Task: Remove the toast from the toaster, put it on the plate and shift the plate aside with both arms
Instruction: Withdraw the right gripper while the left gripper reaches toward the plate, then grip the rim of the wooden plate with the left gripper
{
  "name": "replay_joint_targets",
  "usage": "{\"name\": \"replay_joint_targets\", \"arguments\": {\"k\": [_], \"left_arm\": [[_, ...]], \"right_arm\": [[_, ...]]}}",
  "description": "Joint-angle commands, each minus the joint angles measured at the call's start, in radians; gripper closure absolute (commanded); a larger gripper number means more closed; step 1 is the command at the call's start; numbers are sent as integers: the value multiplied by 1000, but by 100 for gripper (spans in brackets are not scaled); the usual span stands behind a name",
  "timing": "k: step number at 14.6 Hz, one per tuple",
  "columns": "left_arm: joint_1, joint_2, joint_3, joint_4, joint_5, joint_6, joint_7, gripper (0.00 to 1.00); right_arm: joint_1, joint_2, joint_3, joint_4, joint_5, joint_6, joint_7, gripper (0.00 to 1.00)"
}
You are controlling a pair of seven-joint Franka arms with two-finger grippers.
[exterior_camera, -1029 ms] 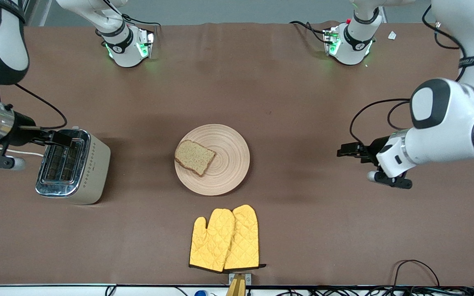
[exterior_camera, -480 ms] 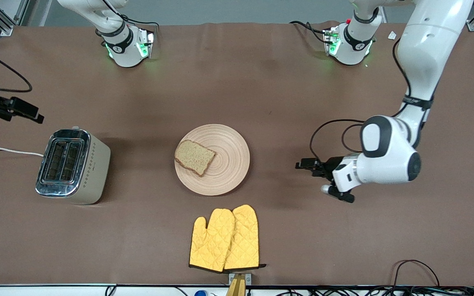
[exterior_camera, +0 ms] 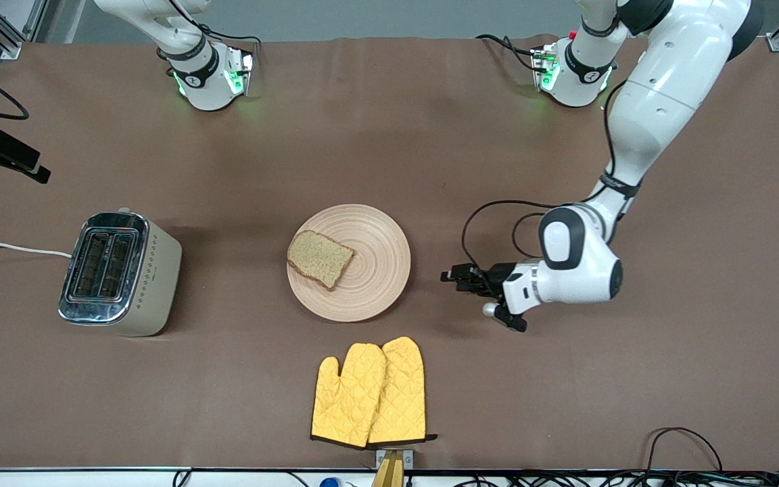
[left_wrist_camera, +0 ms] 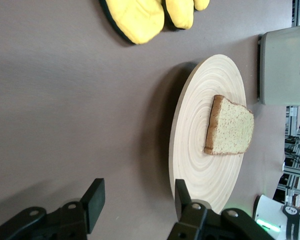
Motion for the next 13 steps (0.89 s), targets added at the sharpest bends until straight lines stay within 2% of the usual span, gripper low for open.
{"name": "replay_joint_targets", "arguments": {"k": [1, 5, 7, 10, 13], "left_arm": [[-59, 29, -3, 13, -109, 56, 39, 42], [-105, 55, -3, 16, -215, 79, 64, 46], [-105, 80, -3, 21, -220, 81, 84, 52], [-117, 100, -3, 24, -240, 81, 87, 55], [-119, 100, -3, 24, -245, 81, 87, 63]], "right_arm": [[-2, 24, 9, 39, -19, -14, -8, 0], [6, 22, 12, 30, -76, -6, -1, 0], [6, 22, 13, 22, -74, -8, 1, 0], [6, 22, 13, 22, -67, -8, 2, 0], [7, 21, 13, 21, -65, -8, 4, 0]]}}
